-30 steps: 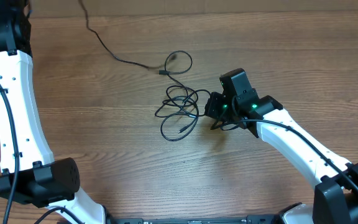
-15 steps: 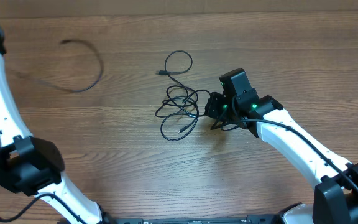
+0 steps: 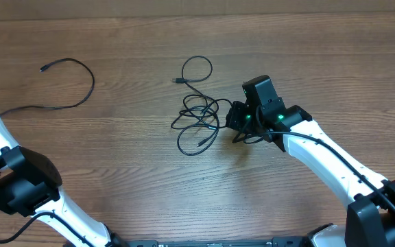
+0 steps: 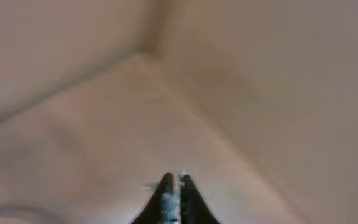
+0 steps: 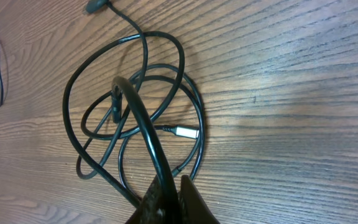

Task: Untangle cables

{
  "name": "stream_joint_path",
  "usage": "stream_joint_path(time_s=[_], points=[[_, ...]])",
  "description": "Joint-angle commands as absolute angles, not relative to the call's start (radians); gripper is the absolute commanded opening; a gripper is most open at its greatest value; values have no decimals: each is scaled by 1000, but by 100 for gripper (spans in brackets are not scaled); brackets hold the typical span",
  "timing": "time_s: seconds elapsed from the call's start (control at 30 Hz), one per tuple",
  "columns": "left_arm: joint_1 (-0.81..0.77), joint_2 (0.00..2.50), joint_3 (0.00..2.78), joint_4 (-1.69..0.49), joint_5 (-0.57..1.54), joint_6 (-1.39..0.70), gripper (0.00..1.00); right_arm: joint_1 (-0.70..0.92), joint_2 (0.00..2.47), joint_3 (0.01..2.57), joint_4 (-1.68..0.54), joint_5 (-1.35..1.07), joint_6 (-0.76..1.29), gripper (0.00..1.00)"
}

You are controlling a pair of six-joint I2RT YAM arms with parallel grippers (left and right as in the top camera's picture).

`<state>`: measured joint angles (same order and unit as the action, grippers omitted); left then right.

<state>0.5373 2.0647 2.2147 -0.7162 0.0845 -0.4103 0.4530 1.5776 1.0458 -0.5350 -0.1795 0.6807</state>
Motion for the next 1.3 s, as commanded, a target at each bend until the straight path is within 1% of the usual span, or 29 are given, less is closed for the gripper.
stream_joint_path(time_s=[0.0, 0.03, 0.07, 0.1, 0.13, 0.2, 0.23, 0.27, 0.33, 0.37, 0.43, 0.47, 0.53, 0.63, 0.7, 0.8, 0.87, 0.93, 1.0, 1.1, 1.13, 1.23, 1.27], points=[[516, 2067, 2221, -705, 348, -393, 11, 450, 1581, 1048, -531, -181, 681, 8], [508, 2067, 2220, -740, 306, -397, 13, 450, 1581, 1048, -531, -181, 681, 11], [501, 2067, 2220, -775, 261, -395, 23, 450, 1581, 1048, -531, -181, 681, 14], [495, 2068, 2220, -815, 204, -395, 37, 450, 1581, 1048, -530, -181, 681, 16], [489, 2071, 2220, -867, 132, -386, 39, 450, 1581, 1048, -530, -181, 681, 18], [477, 2080, 2211, -958, 14, -343, 40, 450, 1581, 1048, -526, -180, 681, 25], [472, 2087, 2204, -992, -28, -311, 40, 450, 1581, 1048, -524, -180, 681, 30], [469, 2099, 2195, -1017, -64, -270, 41, 450, 1581, 1048, -522, -181, 681, 39], [466, 2131, 2186, -1063, -110, -175, 50, 450, 1581, 1048, -522, -180, 681, 79], [467, 2148, 2186, -1081, -128, -141, 61, 450, 1581, 1048, -522, -180, 681, 100], [471, 2189, 2186, -1114, -170, -128, 79, 450, 1581, 1048, -527, -171, 681, 100], [474, 2207, 2186, -1127, -176, -141, 83, 450, 1581, 1048, -531, -165, 682, 100], [485, 2245, 2186, -1157, -175, -214, 82, 450, 1581, 1048, -535, -157, 689, 100], [499, 2294, 2186, -1229, -147, -403, 84, 450, 1581, 1048, -533, -153, 726, 100], [505, 2320, 2186, -1281, -84, -505, 97, 450, 1581, 1048, -527, -153, 741, 100], [506, 2342, 2186, -1324, 1, -532, 98, 450, 1581, 1048, -517, -149, 741, 100], [506, 2344, 2186, -1328, -5, -537, 98, 450, 1581, 1048, -514, -149, 740, 100], [505, 2343, 2186, -1322, -60, -576, 97, 450, 1581, 1048, -510, -149, 740, 100], [506, 2344, 2186, -1311, -131, -625, 90, 450, 1581, 1048, -506, -149, 740, 100], [515, 2352, 2185, -1283, -141, -662, 88, 450, 1581, 1048, -506, -149, 740, 100], [515, 2358, 2181, -1271, -136, -664, 85, 450, 1581, 1048, -506, -149, 740, 100], [513, 2383, 2180, -1246, -125, -678, 86, 450, 1581, 1048, -506, -149, 740, 100], [511, 2394, 2180, -1240, -113, -678, 91, 450, 1581, 1048, -502, -149, 740, 100]])
